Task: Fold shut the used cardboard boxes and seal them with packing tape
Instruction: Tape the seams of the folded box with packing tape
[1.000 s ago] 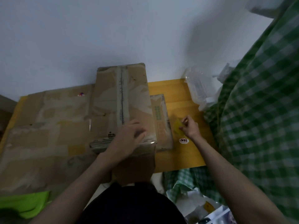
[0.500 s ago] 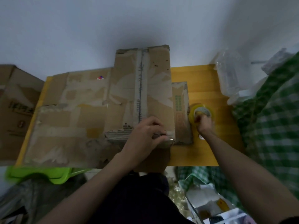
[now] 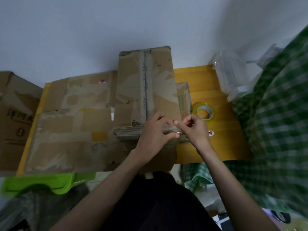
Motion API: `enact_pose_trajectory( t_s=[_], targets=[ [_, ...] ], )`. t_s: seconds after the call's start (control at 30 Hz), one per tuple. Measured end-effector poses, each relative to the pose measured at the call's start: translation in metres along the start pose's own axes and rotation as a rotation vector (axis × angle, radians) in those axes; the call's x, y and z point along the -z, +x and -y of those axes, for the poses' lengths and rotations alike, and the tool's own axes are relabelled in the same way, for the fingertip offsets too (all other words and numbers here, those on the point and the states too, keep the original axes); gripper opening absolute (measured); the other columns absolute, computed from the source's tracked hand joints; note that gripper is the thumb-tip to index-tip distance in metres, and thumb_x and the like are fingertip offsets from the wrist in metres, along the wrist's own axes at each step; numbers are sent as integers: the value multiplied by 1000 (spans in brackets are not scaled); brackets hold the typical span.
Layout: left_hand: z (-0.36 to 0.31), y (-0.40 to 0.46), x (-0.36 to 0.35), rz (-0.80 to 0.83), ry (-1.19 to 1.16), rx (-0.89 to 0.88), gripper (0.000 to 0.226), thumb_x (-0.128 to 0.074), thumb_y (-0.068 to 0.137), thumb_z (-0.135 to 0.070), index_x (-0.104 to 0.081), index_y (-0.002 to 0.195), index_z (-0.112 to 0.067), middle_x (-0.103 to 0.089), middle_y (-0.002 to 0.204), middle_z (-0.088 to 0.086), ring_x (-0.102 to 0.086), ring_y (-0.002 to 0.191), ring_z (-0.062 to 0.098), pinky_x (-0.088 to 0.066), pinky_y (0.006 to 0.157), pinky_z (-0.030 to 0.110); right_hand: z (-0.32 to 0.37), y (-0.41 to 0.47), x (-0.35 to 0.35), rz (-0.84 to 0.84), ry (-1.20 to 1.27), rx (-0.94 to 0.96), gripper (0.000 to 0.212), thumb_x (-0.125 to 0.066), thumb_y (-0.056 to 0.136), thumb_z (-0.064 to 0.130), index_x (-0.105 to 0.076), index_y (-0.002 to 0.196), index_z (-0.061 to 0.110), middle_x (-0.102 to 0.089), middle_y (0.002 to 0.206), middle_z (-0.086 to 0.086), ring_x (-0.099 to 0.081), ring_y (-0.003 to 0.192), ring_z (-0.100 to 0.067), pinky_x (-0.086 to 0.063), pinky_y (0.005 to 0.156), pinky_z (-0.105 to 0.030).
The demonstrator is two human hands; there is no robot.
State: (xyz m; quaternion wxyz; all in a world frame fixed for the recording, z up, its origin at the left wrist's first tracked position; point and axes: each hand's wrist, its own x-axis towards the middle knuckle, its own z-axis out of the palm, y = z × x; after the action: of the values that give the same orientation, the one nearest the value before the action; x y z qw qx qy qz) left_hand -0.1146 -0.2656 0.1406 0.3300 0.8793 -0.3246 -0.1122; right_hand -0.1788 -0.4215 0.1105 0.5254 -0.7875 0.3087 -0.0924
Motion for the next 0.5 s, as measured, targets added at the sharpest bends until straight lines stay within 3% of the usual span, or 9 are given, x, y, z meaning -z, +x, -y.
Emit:
enact_pose_trajectory(
  t_s=[0.1,0.2,0.27,0.4,0.5],
  targets=[
    [19,-20,21,-115,-50,113,20,-76,85,-33,-71,100,-20,-56,106,-9,-49,100,2,-39,89,10,3,-1,1,-10,-10,-27,29,-86,78,32,-64,73,13,-65,66,2,-58,61,-13,-47,61,-30],
    [54,-42,44,-335,-82,309,14,-73,89,-31,-69,95,-19,-58,101,-7,-57,93,6,-49,83,14,5,-1,1,-12,-44,-20,31,-86,77,34,-62,71,16,-68,68,-4,-64,66,-25,-52,64,-38],
    [71,-55,55,-431,-95,424,12,-75,88,-26,-67,89,-17,-62,93,-3,-61,85,10,-47,74,11,4,0,0,-14,-50,-17,31,-86,77,34,-61,69,17,-68,69,-6,-66,69,-31,-54,66,-43],
    [81,-66,62,-535,-215,547,10,-80,83,-19,-70,84,-18,-68,81,-5,-63,75,5,-48,66,12,3,-2,0,-27,-28,-18,31,-85,78,35,-61,69,17,-68,67,-8,-66,68,-36,-58,66,-50],
    [81,-70,62,-591,-340,593,12,-81,82,-16,-70,84,-22,-69,79,-12,-63,73,-4,-48,65,9,5,-5,-1,-34,-24,-24,31,-84,79,34,-62,70,14,-68,67,-11,-66,60,-31,-57,63,-48]
  ],
)
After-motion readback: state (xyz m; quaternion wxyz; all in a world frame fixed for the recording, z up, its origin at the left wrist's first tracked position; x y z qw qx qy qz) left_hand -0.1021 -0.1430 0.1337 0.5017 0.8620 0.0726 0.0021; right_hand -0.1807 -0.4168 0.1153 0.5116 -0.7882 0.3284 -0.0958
